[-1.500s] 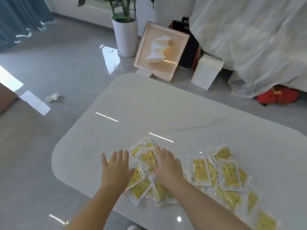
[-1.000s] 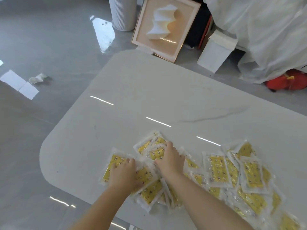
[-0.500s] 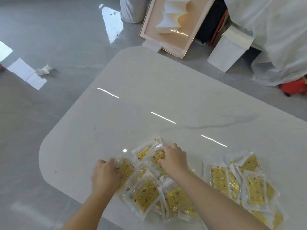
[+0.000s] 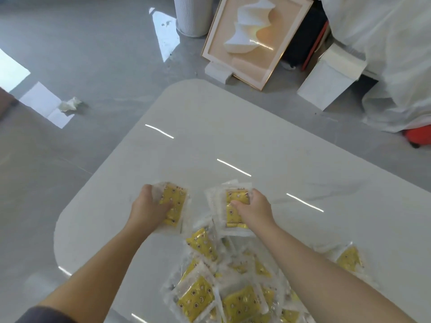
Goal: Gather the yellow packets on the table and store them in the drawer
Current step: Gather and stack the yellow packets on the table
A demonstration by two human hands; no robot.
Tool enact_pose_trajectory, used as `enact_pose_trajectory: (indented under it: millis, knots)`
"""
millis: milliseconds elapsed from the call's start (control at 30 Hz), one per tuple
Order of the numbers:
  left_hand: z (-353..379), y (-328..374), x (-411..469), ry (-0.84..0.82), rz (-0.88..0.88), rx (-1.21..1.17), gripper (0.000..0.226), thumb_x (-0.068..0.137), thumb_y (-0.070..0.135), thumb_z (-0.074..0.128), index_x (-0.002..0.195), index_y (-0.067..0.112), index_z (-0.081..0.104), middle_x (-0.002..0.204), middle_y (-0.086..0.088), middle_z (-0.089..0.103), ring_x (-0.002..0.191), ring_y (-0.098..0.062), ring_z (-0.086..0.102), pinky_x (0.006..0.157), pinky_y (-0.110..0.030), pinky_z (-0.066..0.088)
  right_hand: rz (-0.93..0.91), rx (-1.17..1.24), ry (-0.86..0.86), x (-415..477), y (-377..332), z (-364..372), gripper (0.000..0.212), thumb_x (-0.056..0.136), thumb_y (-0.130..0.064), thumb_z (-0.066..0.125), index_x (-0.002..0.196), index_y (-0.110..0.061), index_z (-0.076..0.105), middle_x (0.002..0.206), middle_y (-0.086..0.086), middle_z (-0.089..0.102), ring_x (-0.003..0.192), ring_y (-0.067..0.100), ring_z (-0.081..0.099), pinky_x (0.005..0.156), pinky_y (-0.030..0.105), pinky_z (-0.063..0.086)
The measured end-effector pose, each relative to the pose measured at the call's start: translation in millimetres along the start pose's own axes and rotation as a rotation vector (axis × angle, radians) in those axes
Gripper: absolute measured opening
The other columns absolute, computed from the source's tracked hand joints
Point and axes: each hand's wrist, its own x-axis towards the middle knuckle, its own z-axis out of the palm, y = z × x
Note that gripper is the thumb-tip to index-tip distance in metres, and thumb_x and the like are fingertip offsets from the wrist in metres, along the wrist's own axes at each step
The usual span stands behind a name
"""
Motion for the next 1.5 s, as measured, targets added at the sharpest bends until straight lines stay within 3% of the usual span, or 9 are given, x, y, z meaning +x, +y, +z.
enact_pose_trajectory:
  millis: [67, 233, 367, 533, 700, 833, 967, 1300, 1500]
  knots:
    - [7, 24, 22, 0.002, -0.019, -0.146, 0.052, 0.086, 0.024, 0.070, 0.128, 0.015, 0.039, 0.104, -0.003, 0.053, 0.079, -0.019, 0.056, 0.053, -0.027, 0.042, 0.058, 0.088, 0.055, 26, -11, -7, 0.018, 0.085, -0.024, 0.069, 0.090, -0.020, 0.052, 0.084, -0.013, 0.054, 0.081, 0.013, 0.062, 0.064, 0.024, 0.049]
    - [30, 58, 85, -0.037, -0.052, -0.174, 0.031, 0.088, 0.024, 0.067, 0.107, 0.004, 0.055, 0.102, -0.013, 0.064, 0.088, -0.028, 0.063, 0.070, -0.036, 0.053, 0.190, 0.278, 0.171, 86, -29, -11, 0.025, 0.083, -0.025, 0.070, 0.099, -0.012, 0.055, 0.093, 0.005, 0.065, 0.076, 0.018, 0.062, 0.067, 0.032, 0.050]
    - [47, 95, 117, -0.079, -0.022, -0.261, 0.032, 0.086, 0.024, 0.069, 0.111, 0.007, 0.058, 0.102, -0.010, 0.065, 0.093, -0.028, 0.065, 0.078, -0.038, 0.055, 0.270, 0.466, 0.273, 126, -42, -18, 0.033, 0.082, -0.027, 0.071, 0.108, -0.013, 0.057, 0.103, 0.005, 0.065, 0.091, 0.025, 0.065, 0.070, 0.032, 0.052]
    - [71, 143, 146, -0.103, 0.054, -0.398, 0.035, 0.090, 0.024, 0.061, 0.122, 0.009, 0.057, 0.105, -0.010, 0.066, 0.085, -0.026, 0.065, 0.080, -0.038, 0.057, 0.263, 0.609, 0.330, 161, -53, -41, 0.016, 0.087, -0.024, 0.065, 0.098, -0.015, 0.058, 0.091, 0.004, 0.067, 0.079, 0.022, 0.066, 0.074, 0.037, 0.057]
    - [80, 116, 132, -0.117, -0.024, -0.217, 0.051, 0.088, 0.030, 0.064, 0.130, 0.009, 0.046, 0.098, -0.007, 0.063, 0.090, -0.028, 0.067, 0.086, -0.045, 0.056, 0.320, 0.154, 0.263, 149, -21, -36, 0.018, 0.085, -0.023, 0.059, 0.075, -0.007, 0.059, 0.075, 0.013, 0.060, 0.066, 0.029, 0.056, 0.061, 0.030, 0.042]
    - [80, 64, 88, -0.168, 0.055, -0.006, 0.033, 0.087, 0.028, 0.064, 0.116, 0.014, 0.056, 0.099, 0.001, 0.061, 0.087, -0.018, 0.060, 0.074, -0.030, 0.049, 0.235, -0.034, 0.115, 95, 5, -18, 0.029, 0.090, -0.022, 0.056, 0.116, -0.009, 0.059, 0.112, 0.005, 0.064, 0.107, 0.027, 0.060, 0.079, 0.027, 0.041]
    - [84, 9, 34, -0.206, 0.181, 0.229, 0.034, 0.085, 0.026, 0.064, 0.117, 0.019, 0.055, 0.116, 0.004, 0.056, 0.098, -0.013, 0.055, 0.080, -0.026, 0.047, 0.069, -0.239, -0.062, 33, 33, 4, 0.025, 0.092, -0.023, 0.054, 0.116, -0.015, 0.056, 0.114, -0.001, 0.062, 0.100, 0.016, 0.059, 0.080, 0.025, 0.043]
    - [108, -28, -27, -0.095, 0.585, 0.977, 0.107, 0.072, 0.054, 0.074, 0.148, 0.035, 0.003, 0.145, 0.000, 0.027, 0.126, -0.022, 0.037, 0.098, -0.035, 0.035, -0.373, -0.839, -0.273, -43, 88, 10, 0.064, 0.083, -0.051, 0.064, 0.135, -0.028, 0.037, 0.133, -0.008, 0.047, 0.123, 0.017, 0.043, 0.103, 0.036, 0.031]
    - [112, -8, -20, -0.168, 0.772, 1.168, 0.093, 0.070, 0.045, 0.079, 0.143, 0.028, 0.024, 0.134, -0.001, 0.036, 0.120, -0.022, 0.042, 0.099, -0.038, 0.035, -0.491, -0.978, -0.290, -45, 102, 11, 0.070, 0.075, -0.052, 0.070, 0.131, -0.025, 0.038, 0.130, -0.005, 0.044, 0.123, 0.020, 0.039, 0.105, 0.039, 0.026]
